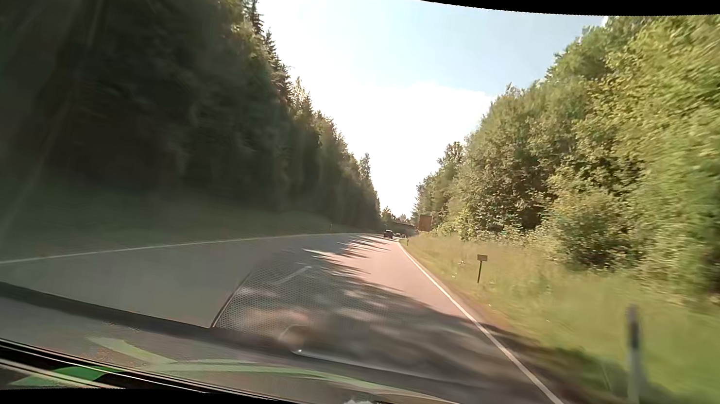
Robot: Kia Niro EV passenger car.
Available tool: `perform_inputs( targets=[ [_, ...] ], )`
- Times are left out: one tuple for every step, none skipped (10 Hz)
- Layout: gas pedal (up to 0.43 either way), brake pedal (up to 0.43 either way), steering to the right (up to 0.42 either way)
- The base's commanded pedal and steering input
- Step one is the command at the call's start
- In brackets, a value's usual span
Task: Follow the waypoints while adhering to traffic rules and regulations
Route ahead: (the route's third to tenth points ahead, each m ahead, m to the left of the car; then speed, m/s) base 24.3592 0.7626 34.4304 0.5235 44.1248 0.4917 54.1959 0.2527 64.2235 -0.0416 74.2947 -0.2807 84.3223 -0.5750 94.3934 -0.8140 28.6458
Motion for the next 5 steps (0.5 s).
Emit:
perform_inputs(
  targets=[
    [0.130, 0.000, 0.003],
    [0.130, 0.000, 0.003],
    [0.130, 0.000, 0.003],
    [0.138, 0.000, 0.003],
    [0.138, 0.000, 0.003]
  ],
)
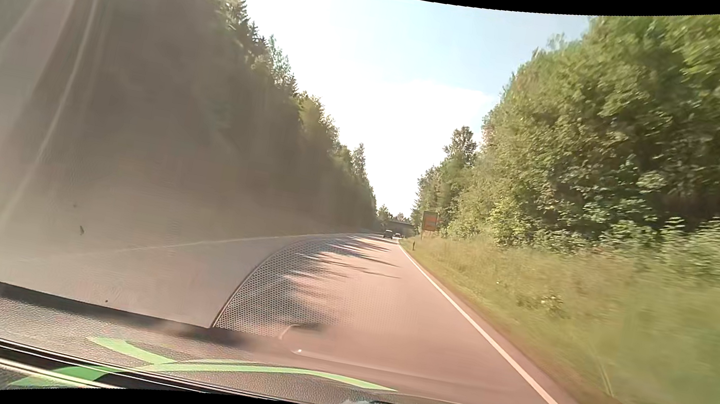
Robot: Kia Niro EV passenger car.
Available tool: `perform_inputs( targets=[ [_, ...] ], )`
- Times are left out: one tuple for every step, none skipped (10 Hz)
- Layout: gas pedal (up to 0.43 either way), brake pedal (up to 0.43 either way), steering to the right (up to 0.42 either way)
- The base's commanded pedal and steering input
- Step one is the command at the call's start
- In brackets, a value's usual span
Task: Follow the waypoints while adhering to traffic rules and regulations
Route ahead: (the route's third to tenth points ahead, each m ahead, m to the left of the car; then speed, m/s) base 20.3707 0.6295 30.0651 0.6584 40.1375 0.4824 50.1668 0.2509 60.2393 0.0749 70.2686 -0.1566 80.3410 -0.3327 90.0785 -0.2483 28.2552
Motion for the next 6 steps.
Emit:
perform_inputs(
  targets=[
    [0.150, 0.000, 0.002],
    [0.157, 0.000, 0.002],
    [0.177, 0.000, 0.001],
    [0.209, 0.000, 0.001],
    [0.240, 0.000, 0.002],
    [0.268, 0.000, 0.001]
  ],
)
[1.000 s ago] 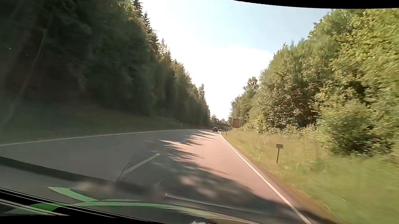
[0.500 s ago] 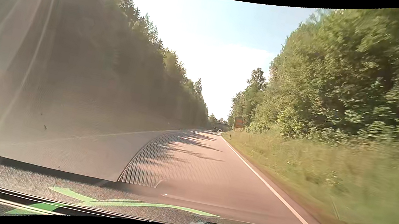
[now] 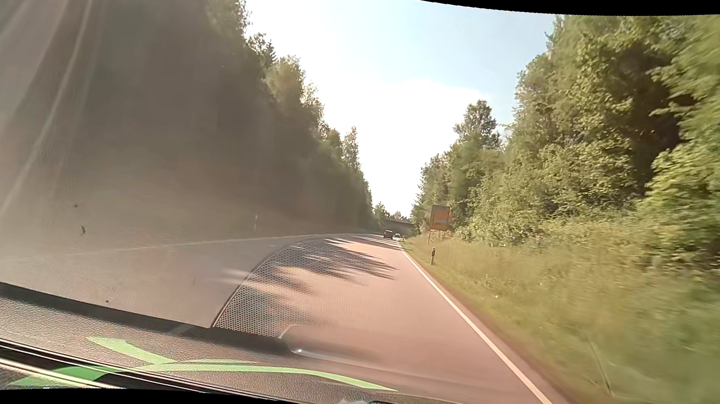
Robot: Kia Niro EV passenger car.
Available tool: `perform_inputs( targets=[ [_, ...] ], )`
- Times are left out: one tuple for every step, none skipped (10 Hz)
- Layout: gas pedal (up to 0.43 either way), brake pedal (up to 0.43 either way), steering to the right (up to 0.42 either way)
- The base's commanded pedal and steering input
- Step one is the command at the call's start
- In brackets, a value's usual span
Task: Follow the waypoints while adhering to traffic rules and regulations
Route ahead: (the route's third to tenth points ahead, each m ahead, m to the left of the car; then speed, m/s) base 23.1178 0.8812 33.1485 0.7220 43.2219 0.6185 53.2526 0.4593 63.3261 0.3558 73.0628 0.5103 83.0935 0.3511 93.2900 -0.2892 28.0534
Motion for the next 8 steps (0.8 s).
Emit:
perform_inputs(
  targets=[
    [0.311, 0.000, 0.002],
    [0.339, 0.000, 0.001],
    [0.358, 0.000, 0.002],
    [0.358, 0.000, 0.001],
    [0.350, 0.000, 0.001],
    [0.339, 0.000, 0.002],
    [0.319, 0.000, 0.001],
    [0.299, 0.000, 0.001]
  ],
)
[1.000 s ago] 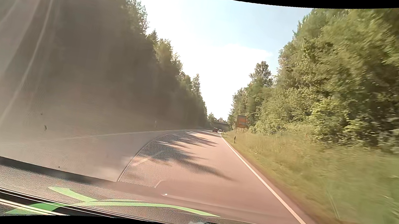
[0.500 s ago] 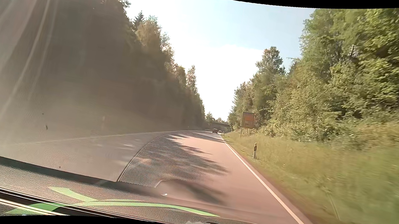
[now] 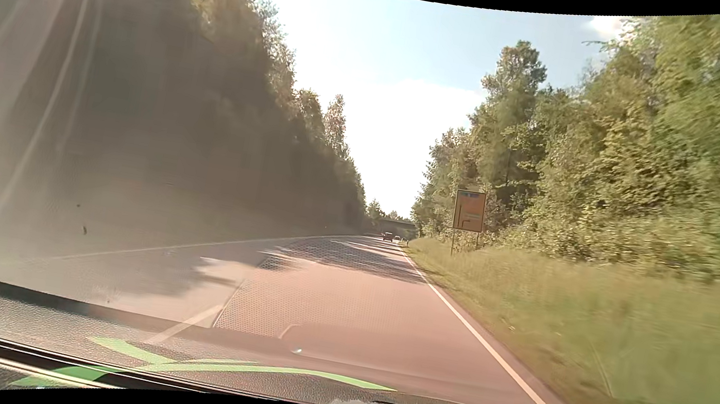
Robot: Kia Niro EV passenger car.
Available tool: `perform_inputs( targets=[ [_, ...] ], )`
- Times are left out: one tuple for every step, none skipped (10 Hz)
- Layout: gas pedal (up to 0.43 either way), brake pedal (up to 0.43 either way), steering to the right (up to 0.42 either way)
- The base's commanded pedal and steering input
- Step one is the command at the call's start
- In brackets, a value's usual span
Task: Follow the waypoints while adhering to traffic rules and regulations
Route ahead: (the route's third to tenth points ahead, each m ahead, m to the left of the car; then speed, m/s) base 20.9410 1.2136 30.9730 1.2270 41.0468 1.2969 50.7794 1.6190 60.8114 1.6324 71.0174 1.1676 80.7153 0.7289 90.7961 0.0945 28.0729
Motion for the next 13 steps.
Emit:
perform_inputs(
  targets=[
    [0.280, 0.000, 0.002],
    [0.268, 0.000, 0.002],
    [0.268, 0.000, 0.001],
    [0.280, 0.000, 0.002],
    [0.280, 0.000, 0.001],
    [0.280, 0.000, 0.002],
    [0.280, 0.000, 0.002],
    [0.280, 0.000, 0.001],
    [0.280, 0.000, 0.002],
    [0.280, 0.000, 0.001],
    [0.280, 0.000, 0.002],
    [0.280, 0.000, 0.002],
    [0.280, 0.000, 0.001]
  ],
)
